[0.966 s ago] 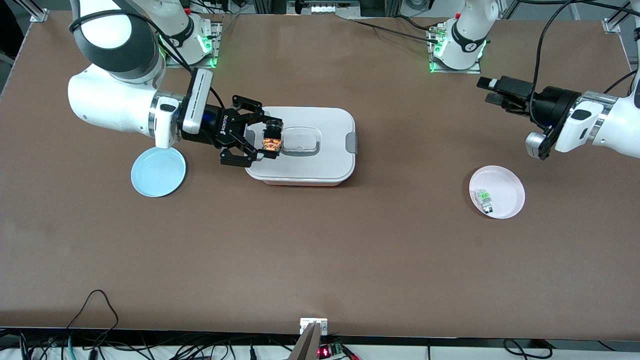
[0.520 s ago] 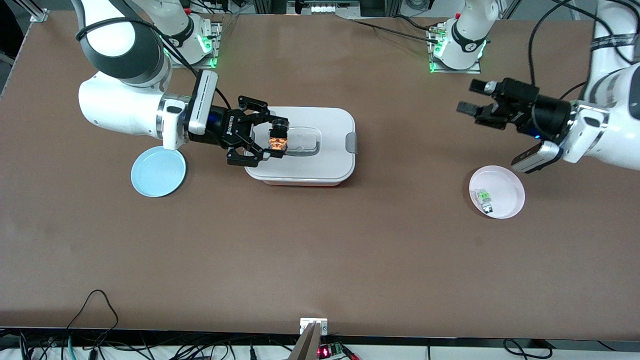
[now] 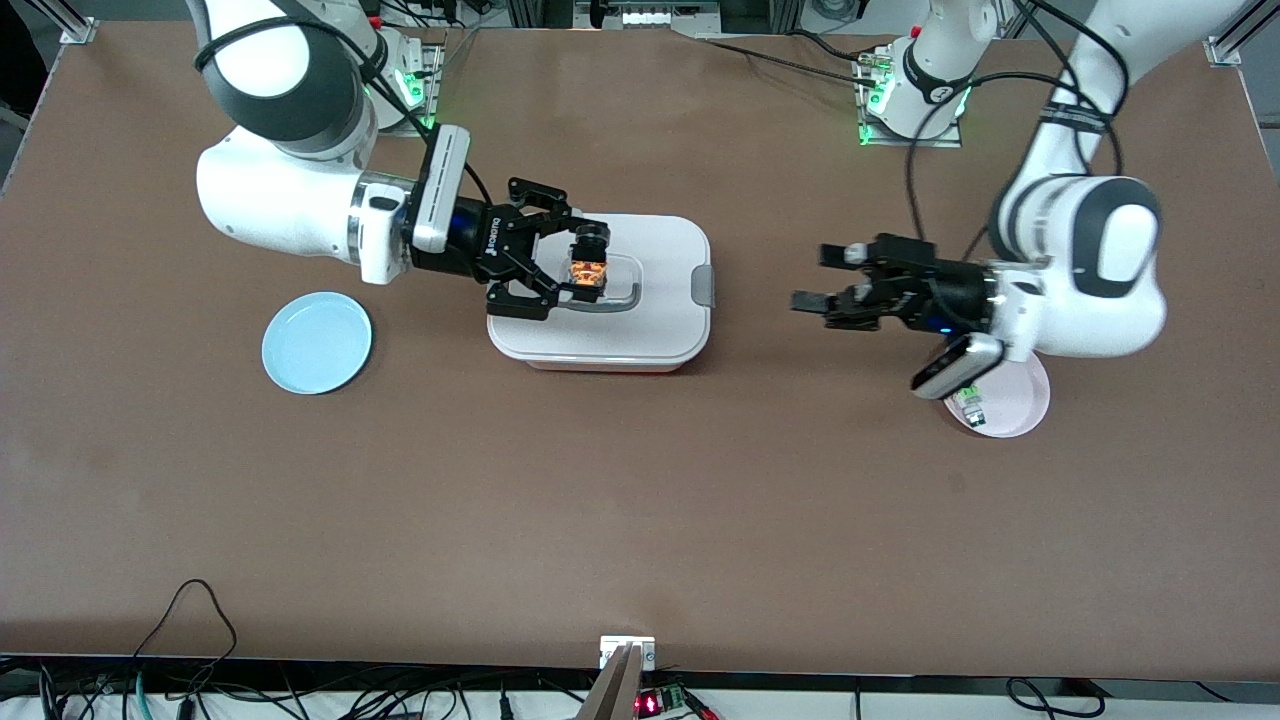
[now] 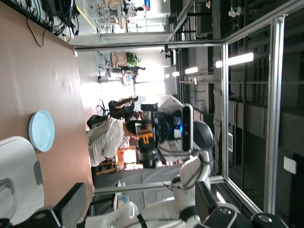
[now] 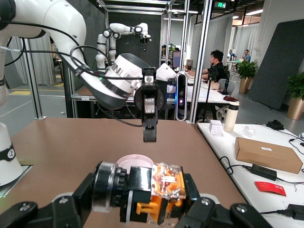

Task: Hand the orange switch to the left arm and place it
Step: 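Raise the switch above the box while the left gripper reaches toward it, then grasp the switch with the left gripper and open the right gripper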

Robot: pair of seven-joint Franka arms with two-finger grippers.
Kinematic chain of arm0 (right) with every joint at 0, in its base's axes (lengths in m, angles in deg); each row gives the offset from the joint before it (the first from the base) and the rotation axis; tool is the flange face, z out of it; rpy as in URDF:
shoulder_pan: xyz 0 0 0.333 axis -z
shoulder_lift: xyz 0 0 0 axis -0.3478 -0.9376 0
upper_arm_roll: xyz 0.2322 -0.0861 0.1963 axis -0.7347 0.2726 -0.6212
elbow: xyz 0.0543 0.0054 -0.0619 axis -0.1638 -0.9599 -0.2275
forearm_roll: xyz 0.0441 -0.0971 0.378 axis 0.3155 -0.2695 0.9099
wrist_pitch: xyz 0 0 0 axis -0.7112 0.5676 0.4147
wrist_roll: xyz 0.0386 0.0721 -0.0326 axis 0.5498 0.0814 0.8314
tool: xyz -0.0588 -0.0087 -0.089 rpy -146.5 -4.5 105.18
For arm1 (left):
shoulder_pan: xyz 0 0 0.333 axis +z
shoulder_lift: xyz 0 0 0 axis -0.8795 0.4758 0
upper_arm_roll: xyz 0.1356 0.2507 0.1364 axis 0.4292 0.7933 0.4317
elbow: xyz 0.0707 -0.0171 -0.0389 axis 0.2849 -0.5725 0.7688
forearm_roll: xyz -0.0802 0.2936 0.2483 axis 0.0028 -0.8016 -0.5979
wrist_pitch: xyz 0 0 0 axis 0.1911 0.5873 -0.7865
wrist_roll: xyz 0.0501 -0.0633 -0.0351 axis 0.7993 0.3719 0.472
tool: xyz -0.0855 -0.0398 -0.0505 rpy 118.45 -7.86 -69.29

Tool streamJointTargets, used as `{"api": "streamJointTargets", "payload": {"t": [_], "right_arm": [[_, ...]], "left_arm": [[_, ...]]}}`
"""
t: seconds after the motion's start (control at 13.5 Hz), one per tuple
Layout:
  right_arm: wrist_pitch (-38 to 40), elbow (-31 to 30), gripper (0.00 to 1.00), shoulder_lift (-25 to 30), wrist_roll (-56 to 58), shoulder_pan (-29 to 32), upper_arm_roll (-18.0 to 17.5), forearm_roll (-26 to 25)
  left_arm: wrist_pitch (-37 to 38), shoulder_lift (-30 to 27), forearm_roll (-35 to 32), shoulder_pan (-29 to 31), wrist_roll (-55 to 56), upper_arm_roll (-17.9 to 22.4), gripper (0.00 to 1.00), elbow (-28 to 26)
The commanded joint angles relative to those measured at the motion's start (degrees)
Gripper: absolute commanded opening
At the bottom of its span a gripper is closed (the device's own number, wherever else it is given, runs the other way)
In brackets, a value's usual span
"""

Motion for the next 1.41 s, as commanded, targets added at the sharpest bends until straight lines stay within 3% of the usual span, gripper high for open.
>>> {"api": "streamJointTargets", "payload": {"t": [0.0, 0.15, 0.37, 0.59, 0.82, 0.89, 0.97, 1.04, 1.34], "right_arm": [[-4.12, 2.62, 0.3, -2.19, 1.48, -3.03, -0.12, 2.14], [-6.41, 3.06, 0.3, -2.46, 1.48, -4.44, -0.12, 2.14], [-7.55, 4.02, 0.3, -3.42, 1.48, -5.23, -0.12, 2.14], [-10.11, 5.6, 0.3, -4.56, 1.4, -7.08, -0.12, 2.14], [-12.04, 6.4, 0.3, -5.44, 1.4, -8.48, -0.12, 2.14], [-12.39, 6.4, 0.3, -5.62, 1.4, -8.66, -0.12, 2.14], [-12.57, 6.4, 0.3, -5.62, 1.4, -8.75, -0.12, 2.14], [-12.83, 6.4, 0.3, -5.62, 1.4, -9.01, -0.12, 2.14], [-13.53, 6.4, 0.3, -5.97, 1.4, -9.46, -0.12, 2.14]], "left_arm": [[-8.99, -1.83, 4.11, 0.55, -1.37, -5.32, 1.0, -1.69], [-13.49, -1.83, 5.44, 0.47, -1.28, -8.14, 1.0, -1.69], [-19.9, -1.83, 5.53, 0.38, -0.75, -12.0, 0.84, -1.52], [-22.91, -1.65, 5.62, 0.29, -0.66, -15.09, 0.82, -1.25], [-25.63, -1.74, 10.18, 0.29, -0.75, -16.68, 0.81, -1.08], [-25.64, -1.74, 10.19, 0.29, -1.36, -16.68, 0.63, -1.08], [-25.64, -1.82, 10.19, 0.29, -1.36, -16.77, 0.25, -1.08], [-25.64, -1.74, 10.1, 0.29, -1.45, -16.77, 0.01, -1.08], [-25.72, -2.0, 9.66, 0.73, -1.54, -16.68, 0.0, -1.17]]}}
